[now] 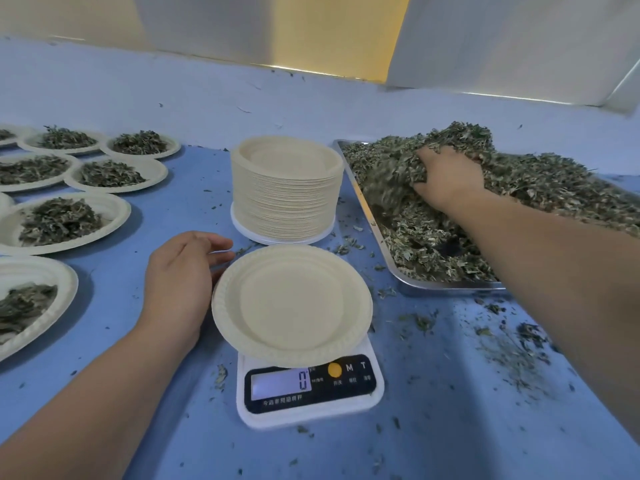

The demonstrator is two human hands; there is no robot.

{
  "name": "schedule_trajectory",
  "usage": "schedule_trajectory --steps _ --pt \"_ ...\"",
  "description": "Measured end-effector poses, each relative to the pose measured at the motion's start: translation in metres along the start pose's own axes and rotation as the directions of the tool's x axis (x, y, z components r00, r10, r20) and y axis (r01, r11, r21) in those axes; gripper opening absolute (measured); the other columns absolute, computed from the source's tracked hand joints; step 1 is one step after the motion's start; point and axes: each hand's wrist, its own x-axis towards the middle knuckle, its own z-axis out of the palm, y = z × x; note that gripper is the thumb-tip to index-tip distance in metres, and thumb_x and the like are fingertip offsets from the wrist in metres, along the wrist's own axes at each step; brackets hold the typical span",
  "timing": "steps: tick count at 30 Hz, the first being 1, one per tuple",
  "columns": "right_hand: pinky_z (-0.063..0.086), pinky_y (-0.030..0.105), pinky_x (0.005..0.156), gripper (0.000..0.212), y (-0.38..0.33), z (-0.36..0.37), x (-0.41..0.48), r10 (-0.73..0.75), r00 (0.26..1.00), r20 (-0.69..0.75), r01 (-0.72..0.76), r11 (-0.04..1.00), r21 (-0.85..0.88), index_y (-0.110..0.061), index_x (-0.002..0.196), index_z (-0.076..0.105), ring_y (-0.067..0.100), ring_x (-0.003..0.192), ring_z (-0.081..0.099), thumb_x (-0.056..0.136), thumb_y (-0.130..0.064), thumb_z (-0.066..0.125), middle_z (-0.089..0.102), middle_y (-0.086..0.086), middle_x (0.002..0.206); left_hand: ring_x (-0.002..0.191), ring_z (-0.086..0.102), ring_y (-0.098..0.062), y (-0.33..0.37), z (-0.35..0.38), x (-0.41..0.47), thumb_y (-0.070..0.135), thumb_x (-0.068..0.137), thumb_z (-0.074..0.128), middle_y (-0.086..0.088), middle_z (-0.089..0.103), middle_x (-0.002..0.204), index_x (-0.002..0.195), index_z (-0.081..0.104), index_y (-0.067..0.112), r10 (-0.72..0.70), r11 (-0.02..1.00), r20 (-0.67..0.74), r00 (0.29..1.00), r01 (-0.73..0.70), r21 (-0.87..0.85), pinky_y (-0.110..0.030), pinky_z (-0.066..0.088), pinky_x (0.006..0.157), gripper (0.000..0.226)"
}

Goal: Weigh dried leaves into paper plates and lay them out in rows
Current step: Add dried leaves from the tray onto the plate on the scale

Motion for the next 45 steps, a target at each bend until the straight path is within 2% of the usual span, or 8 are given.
schedule_trajectory --steps 4,11,15,19,26,35,40,45 --pt "0.06 0.047 0.072 0.058 -0.014 -0.003 -0.031 -0.083 0.996 0.022 0.081 0.992 0.102 -0.026 0.133 0.044 0.027 0.084 0.059 0.089 -0.056 0.065 0.058 0.01 0.113 0.089 0.076 -0.02 0.0 -0.001 0.0 0.009 0.094 0.042 -0.012 0.077 0.096 0.089 0.073 0.009 0.004 1.0 0.002 1.0 -0.004 -0.02 -0.03 0.056 0.072 0.031" --pt "0.051 0.041 0.086 0.083 -0.027 -0.018 -0.075 -0.247 0.949 0.196 0.201 0.953 0.226 -0.022 0.154 0.03 0.034 0.114 0.063 0.093 -0.076 0.038 0.061 0.016 0.136 0.09 0.076 -0.024 -0.001 -0.003 0.0 0.011 0.09 0.043 -0.015 0.076 0.098 0.09 0.072 0.009 0.005 1.0 0.026 1.0 -0.005 -0.005 -0.031 0.056 0.072 0.029" --pt "0.049 0.037 0.081 0.063 -0.024 -0.032 -0.088 -0.229 0.965 0.125 0.184 0.937 0.296 -0.024 0.144 0.043 0.033 0.102 0.063 0.098 -0.067 0.038 0.064 0.016 0.126 0.089 0.075 -0.026 0.0 -0.003 -0.001 0.01 0.089 0.042 -0.016 0.076 0.096 0.088 0.072 0.01 -0.011 1.0 0.024 1.0 0.011 -0.013 -0.031 0.057 0.069 0.03" --pt "0.048 0.036 0.087 0.056 -0.028 -0.029 -0.102 -0.241 0.945 0.219 0.144 0.913 0.381 -0.024 0.144 0.047 0.031 0.104 0.06 0.099 -0.058 0.05 0.059 0.014 0.131 0.091 0.075 -0.026 0.0 -0.004 -0.001 0.01 0.089 0.043 -0.016 0.076 0.097 0.087 0.072 0.01 -0.01 1.0 0.023 1.0 0.01 -0.016 -0.03 0.057 0.069 0.029" --pt "0.044 0.023 0.055 0.019 -0.024 -0.031 -0.105 -0.114 0.99 -0.087 0.141 0.882 0.449 -0.019 0.111 0.066 0.012 0.064 0.059 0.101 -0.033 0.058 0.066 0.001 0.083 0.085 0.075 -0.023 -0.003 -0.005 0.001 0.011 0.087 0.043 -0.015 0.076 0.094 0.088 0.073 0.008 0.009 1.0 0.039 0.999 -0.01 0.011 -0.03 0.056 0.065 0.03" --pt "0.046 0.033 0.064 0.015 -0.01 -0.03 -0.105 -0.026 0.999 0.047 0.012 0.958 0.285 -0.009 0.1 0.063 0.029 0.075 0.057 0.096 -0.015 0.051 0.063 0.012 0.089 0.087 0.076 -0.024 -0.006 -0.004 0.004 0.014 0.083 0.047 -0.012 0.077 0.092 0.084 0.074 0.011 0.007 1.0 0.041 0.999 -0.008 0.019 -0.036 0.059 0.076 0.028" --pt "0.046 0.028 0.056 0.046 -0.023 -0.031 -0.108 -0.045 0.985 0.166 -0.029 0.91 0.414 -0.015 0.135 0.052 0.021 0.071 0.063 0.096 -0.04 0.046 0.062 0.009 0.101 0.085 0.076 -0.022 -0.005 -0.004 0.005 0.013 0.083 0.046 -0.01 0.078 0.09 0.083 0.075 0.012 0.016 0.999 0.038 0.999 -0.018 0.041 -0.033 0.057 0.071 0.029" --pt "0.05 0.032 0.054 0.019 -0.026 -0.029 -0.105 -0.006 0.997 0.071 -0.02 0.932 0.361 -0.014 0.098 0.061 0.02 0.066 0.061 0.099 -0.032 0.054 0.065 0.005 0.082 0.086 0.076 -0.023 -0.005 -0.004 0.004 0.013 0.084 0.047 -0.009 0.078 0.09 0.08 0.075 0.014 0.016 0.999 0.037 0.999 -0.018 0.047 -0.035 0.058 0.073 0.028"
